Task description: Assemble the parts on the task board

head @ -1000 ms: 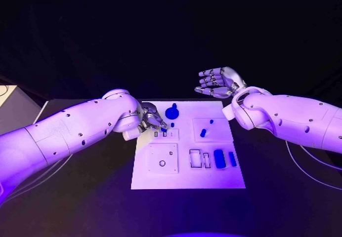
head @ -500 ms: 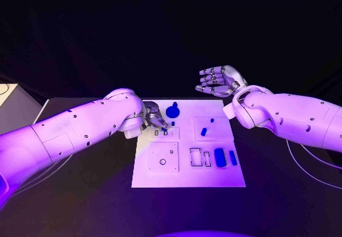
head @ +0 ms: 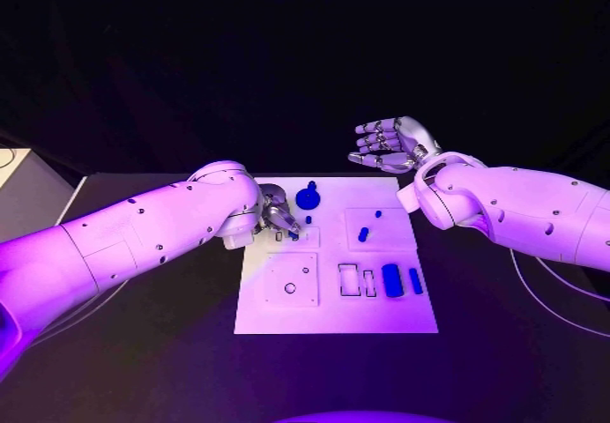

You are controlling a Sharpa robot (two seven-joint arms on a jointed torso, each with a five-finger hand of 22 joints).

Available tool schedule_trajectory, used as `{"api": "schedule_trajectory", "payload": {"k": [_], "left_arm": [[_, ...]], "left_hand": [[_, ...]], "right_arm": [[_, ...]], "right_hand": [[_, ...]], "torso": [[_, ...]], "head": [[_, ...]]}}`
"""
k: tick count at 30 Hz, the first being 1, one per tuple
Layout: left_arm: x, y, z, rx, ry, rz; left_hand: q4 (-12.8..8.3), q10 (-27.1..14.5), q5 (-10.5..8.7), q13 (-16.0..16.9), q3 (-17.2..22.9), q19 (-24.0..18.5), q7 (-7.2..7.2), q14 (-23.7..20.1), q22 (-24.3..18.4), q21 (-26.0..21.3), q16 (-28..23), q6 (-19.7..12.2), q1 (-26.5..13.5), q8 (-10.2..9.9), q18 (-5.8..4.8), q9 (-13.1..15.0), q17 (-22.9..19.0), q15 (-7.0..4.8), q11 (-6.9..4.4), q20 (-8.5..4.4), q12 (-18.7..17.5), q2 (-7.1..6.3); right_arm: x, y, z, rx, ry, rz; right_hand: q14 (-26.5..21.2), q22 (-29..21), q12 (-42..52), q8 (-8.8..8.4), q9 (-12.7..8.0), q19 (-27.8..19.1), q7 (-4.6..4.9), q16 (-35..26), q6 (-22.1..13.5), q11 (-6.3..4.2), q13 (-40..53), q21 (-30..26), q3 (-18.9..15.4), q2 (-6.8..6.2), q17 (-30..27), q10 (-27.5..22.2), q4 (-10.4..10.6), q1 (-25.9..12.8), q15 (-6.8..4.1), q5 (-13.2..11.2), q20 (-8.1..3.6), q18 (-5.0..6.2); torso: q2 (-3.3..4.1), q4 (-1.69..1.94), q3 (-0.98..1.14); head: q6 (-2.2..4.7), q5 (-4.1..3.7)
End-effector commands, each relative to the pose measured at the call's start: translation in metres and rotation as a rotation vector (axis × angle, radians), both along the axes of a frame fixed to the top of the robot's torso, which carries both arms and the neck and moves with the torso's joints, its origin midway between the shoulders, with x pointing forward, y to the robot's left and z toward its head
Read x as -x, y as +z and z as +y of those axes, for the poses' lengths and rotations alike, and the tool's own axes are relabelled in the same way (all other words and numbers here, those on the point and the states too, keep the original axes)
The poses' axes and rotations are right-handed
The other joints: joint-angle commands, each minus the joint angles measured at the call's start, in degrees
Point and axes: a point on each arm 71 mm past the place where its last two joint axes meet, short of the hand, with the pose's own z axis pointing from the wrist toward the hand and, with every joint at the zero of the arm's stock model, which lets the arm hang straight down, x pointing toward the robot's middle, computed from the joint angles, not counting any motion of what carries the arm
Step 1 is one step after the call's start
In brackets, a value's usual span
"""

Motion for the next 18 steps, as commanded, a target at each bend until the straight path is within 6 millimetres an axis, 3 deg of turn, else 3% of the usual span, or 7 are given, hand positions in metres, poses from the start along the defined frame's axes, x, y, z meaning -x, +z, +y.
{"api": "schedule_trajectory", "payload": {"k": [1, 18], "left_arm": [[0.0014, -0.0019, -0.0023, -0.016, -0.019, 0.005], [0.0031, -0.0054, -0.0014, -0.03, -0.031, 0.023]], "left_hand": [[-9.49, 0.38, 0.26, -0.05, 9.23, 0.35, -1.46, 5.96, 0.06, 0.38, 0.25, 1.73, 0.21, 0.13, -0.83, 4.62, 15.09, -0.24, 0.01, -0.11, 0.03, 0.68], [-9.47, 0.43, 0.42, -0.01, 9.23, 0.39, -1.48, 5.96, 0.09, 0.4, 0.25, 1.76, 0.19, 0.14, -0.84, 4.65, 15.09, -0.27, -0.01, -0.15, 0.04, 0.71]], "right_arm": [[0.0005, -0.0003, 0.0019, 0.002, 0.017, 0.002], [0.0006, -0.0007, 0.0015, 0.003, 0.018, 0.005]], "right_hand": [[-0.37, -0.08, -0.21, 0.25, -0.05, -0.47, 5.5, -0.25, 0.39, -0.02, 0.02, -0.34, 0.41, 0.4, -0.04, 0.47, 0.06, -0.33, -0.19, 0.2, -0.12, -0.55], [-0.4, -0.08, -0.22, 0.25, -0.06, -0.36, 5.51, -0.24, 0.44, -0.02, 0.02, -0.3, 0.44, 0.43, -0.08, 0.47, 0.07, -0.37, -0.19, 0.27, -0.12, -0.55]], "torso": [[0.05, 0.01, -0.04], [-0.03, 0.07, -0.03]], "head": [[-0.22, -0.08], [-0.48, -0.16]]}}
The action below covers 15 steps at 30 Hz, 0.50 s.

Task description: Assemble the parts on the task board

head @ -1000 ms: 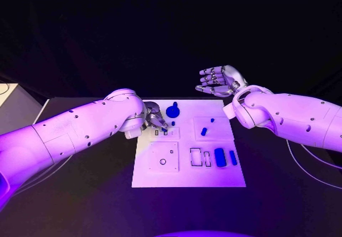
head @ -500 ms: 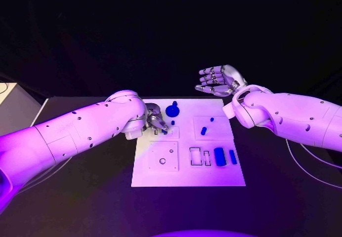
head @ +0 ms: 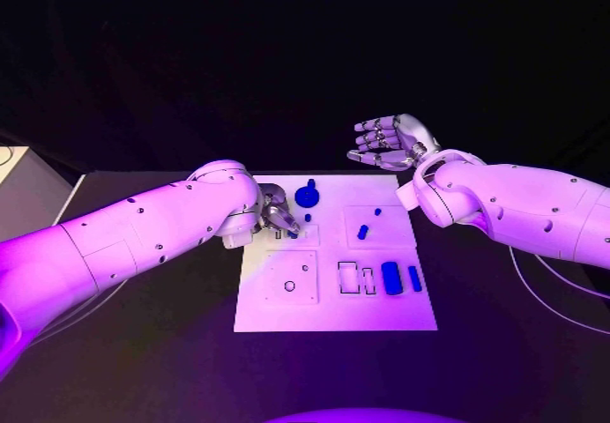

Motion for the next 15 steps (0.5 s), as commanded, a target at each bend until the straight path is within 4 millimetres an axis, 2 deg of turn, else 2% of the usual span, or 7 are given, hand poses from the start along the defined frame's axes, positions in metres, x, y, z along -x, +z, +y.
{"api": "schedule_trajectory", "payload": {"k": [1, 10, 15], "left_arm": [[0.0022, -0.003, -0.0005, -0.023, -0.024, 0.021], [0.003, -0.0041, 0.0008, -0.033, -0.033, 0.033], [0.003, -0.004, 0.0012, -0.037, -0.033, 0.029]], "left_hand": [[-9.47, 0.44, 0.42, -0.01, 9.23, 0.39, -1.48, 5.96, 0.05, 0.18, 0.25, 1.76, 0.18, 0.09, -0.84, 4.64, 15.09, -0.28, -0.02, -0.15, 0.04, 0.7], [-9.5, 0.39, 0.5, -0.13, 9.28, 0.46, -1.5, 5.96, 0.14, 0.21, 0.25, 1.78, 0.22, 0.09, -0.87, 4.65, 15.09, -0.29, -0.04, -0.17, -0.04, 0.76], [-9.5, 0.39, 0.5, -0.13, 9.28, 0.46, -1.5, 5.96, 0.14, 0.21, 0.25, 1.78, 0.22, 0.09, -0.87, 4.65, 15.09, -0.29, -0.04, -0.17, -0.04, 0.76]], "right_arm": [[0.0005, -0.0003, 0.0016, 0.003, 0.018, 0.003], [0.0008, -0.0005, 0.0017, 0.002, 0.019, 0.006], [0.0015, -0.0005, 0.0023, 0.001, 0.022, 0.008]], "right_hand": [[-0.41, -0.08, -0.21, 0.25, -0.07, -0.27, 5.51, -0.24, 0.43, -0.02, 0.02, -0.3, 0.29, 0.43, -0.08, 0.47, -0.09, -0.37, -0.19, 0.27, -0.2, -0.56], [-0.41, -0.08, -0.21, 0.25, -0.07, -0.27, 5.51, -0.24, 0.43, -0.02, 0.02, -0.3, 0.29, 0.43, -0.08, 0.47, -0.09, -0.37, -0.19, 0.27, -0.2, -0.56], [-0.45, -0.1, -0.22, 0.25, -0.08, -0.38, 5.51, -0.22, 0.52, -0.02, 0.02, -0.28, 0.35, 0.51, -0.13, 0.48, -0.1, -0.42, -0.18, 0.3, -0.2, -0.55]], "torso": [[-0.04, 0.03, 0.0], [0.05, -0.07, 0.04], [0.06, 0.0, 0.01]], "head": [[-0.06, 0.03], [-0.12, 0.16], [-0.18, 0.13]]}}
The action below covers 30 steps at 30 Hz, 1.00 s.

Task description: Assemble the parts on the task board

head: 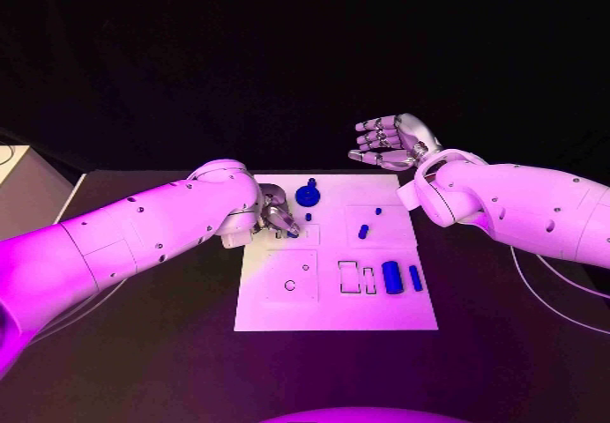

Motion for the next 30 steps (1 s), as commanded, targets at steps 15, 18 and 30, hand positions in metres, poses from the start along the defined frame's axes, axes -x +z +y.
{"api": "schedule_trajectory", "payload": {"k": [15, 18, 30], "left_arm": [[0.001, -0.004, -0.003, -0.03, -0.021, 0.022], [0.0, -0.004, -0.004, -0.029, -0.022, 0.027], [0.001, -0.007, -0.011, -0.042, -0.043, 0.067]], "left_hand": [[-9.54, 0.49, 0.41, 0.03, 9.36, 0.32, -1.52, 5.96, 0.24, 0.25, 0.25, 1.84, 0.27, 0.24, -0.89, 2.23, 15.09, -0.33, -0.08, 0.0, 0.01, 0.88], [-9.3, 0.76, 0.38, 0.37, 9.28, 0.28, -1.55, 5.96, 0.18, 0.22, 0.25, 1.97, 0.05, 0.25, -0.88, 2.25, 15.09, -0.34, -0.09, -0.02, 0.24, 1.12], [-7.86, 2.83, -0.04, 2.65, 7.93, 0.43, -2.23, 5.96, 0.3, 0.15, 0.25, 3.53, -1.63, 0.17, -0.93, 2.14, 15.09, -0.61, -0.58, -0.24, 1.73, 2.83]], "right_arm": [[0.002, 0.0, 0.003, 0.0, 0.023, 0.005], [0.002, 0.0, 0.003, 0.0, 0.023, 0.005], [0.003, 0.0, 0.004, 0.002, 0.026, 0.005]], "right_hand": [[-0.24, -0.05, -0.22, 0.25, -0.09, -0.38, 5.51, -0.22, 0.52, -0.02, 0.02, -0.28, 0.35, 0.47, -0.05, 0.48, -0.1, -0.38, 0.02, 0.3, -0.2, -0.55], [-0.24, -0.05, -0.22, 0.25, -0.09, -0.38, 5.51, -0.22, 0.52, -0.02, 0.02, -0.28, 0.35, 0.47, -0.05, 0.48, -0.1, -0.38, 0.02, 0.3, -0.2, -0.55], [-0.49, -0.06, -0.22, 0.25, -0.13, -0.34, 5.5, -0.22, 0.56, -0.02, 0.02, -0.24, 0.42, 0.51, -0.14, 0.5, -0.13, -0.4, 0.03, 0.31, -0.19, -0.54]], "torso": [[0.0, 0.07, 0.01], [0.0, 0.04, 0.0], [0.01, 0.01, 0.03]], "head": [[-0.13, 0.04], [-0.14, 0.08], [-0.47, -0.06]]}}
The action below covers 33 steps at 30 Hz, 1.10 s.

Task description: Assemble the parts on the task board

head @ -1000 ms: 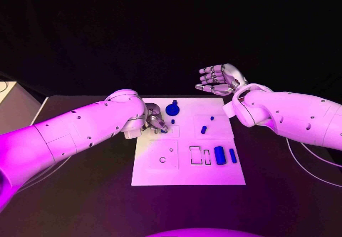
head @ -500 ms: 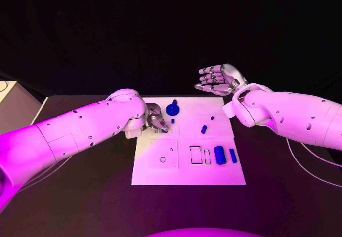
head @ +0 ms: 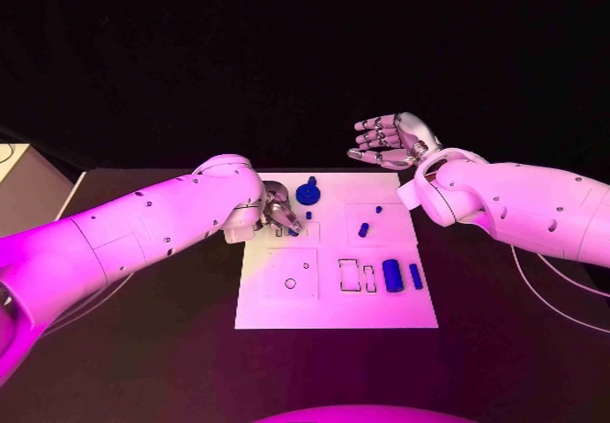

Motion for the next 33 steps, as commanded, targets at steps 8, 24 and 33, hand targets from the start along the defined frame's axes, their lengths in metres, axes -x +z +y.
{"api": "schedule_trajectory", "payload": {"k": [8, 24, 33], "left_arm": [[0.005, -0.0078, -0.0064, -0.023, -0.036, 0.054], [0.0035, -0.0091, -0.0095, -0.024, -0.029, 0.032], [0.0023, -0.0094, -0.0077, -0.03, -0.025, 0.023]], "left_hand": [[-7.23, 1.79, -0.55, 1.3, 7.26, 0.57, -2.27, 6.08, 0.6, 0.22, 0.25, 3.2, -0.85, 0.12, -1.0, -0.21, 15.09, -0.68, -0.56, -0.31, 1.05, 2.08], [-5.4, 2.37, -2.24, 1.82, 4.48, 0.85, -2.61, 6.08, 0.84, 0.17, 0.25, 4.17, -2.65, -0.48, -1.08, -0.57, 15.09, -0.89, -0.8, -0.55, 1.07, 4.09], [-4.5, 1.91, -3.3, 1.33, -1.38, 0.88, -2.77, 6.08, 0.77, -0.04, 0.25, 3.81, -3.29, -1.04, -1.08, -0.6, 15.09, -0.98, -0.87, -0.63, 0.41, 2.12]], "right_arm": [[0.0014, 0.0002, 0.0027, 0.008, 0.021, -0.004], [0.0021, 0.0002, 0.0039, 0.007, 0.026, -0.002], [0.0022, 0.0003, 0.0038, 0.007, 0.027, -0.002]], "right_hand": [[-0.49, -0.07, -0.22, 0.25, -0.05, -0.34, 5.5, -0.22, 0.56, -0.01, 0.02, -0.24, 0.26, 0.24, -0.08, 0.5, 0.03, -0.13, 0.03, 0.31, -0.19, -0.54], [-0.71, -0.08, -0.22, 0.23, -0.09, -0.41, 5.51, -0.24, 0.5, -0.01, 0.02, -0.22, 0.32, 0.22, -0.15, 0.5, 0.02, -0.09, 0.05, 0.41, -0.19, -0.55], [-0.86, -0.09, -0.22, 0.22, -0.11, -0.48, 5.51, -0.25, 0.46, -0.01, 0.02, -0.23, 0.35, 0.22, -0.19, 0.49, 0.02, -0.08, 0.05, 0.47, -0.19, -0.55]], "torso": [[0.0, 0.04, 0.0], [-0.02, 0.09, 0.0], [-0.09, 0.12, -0.04]], "head": [[-0.13, -0.28], [-0.16, -0.52], [-0.23, -0.61]]}}
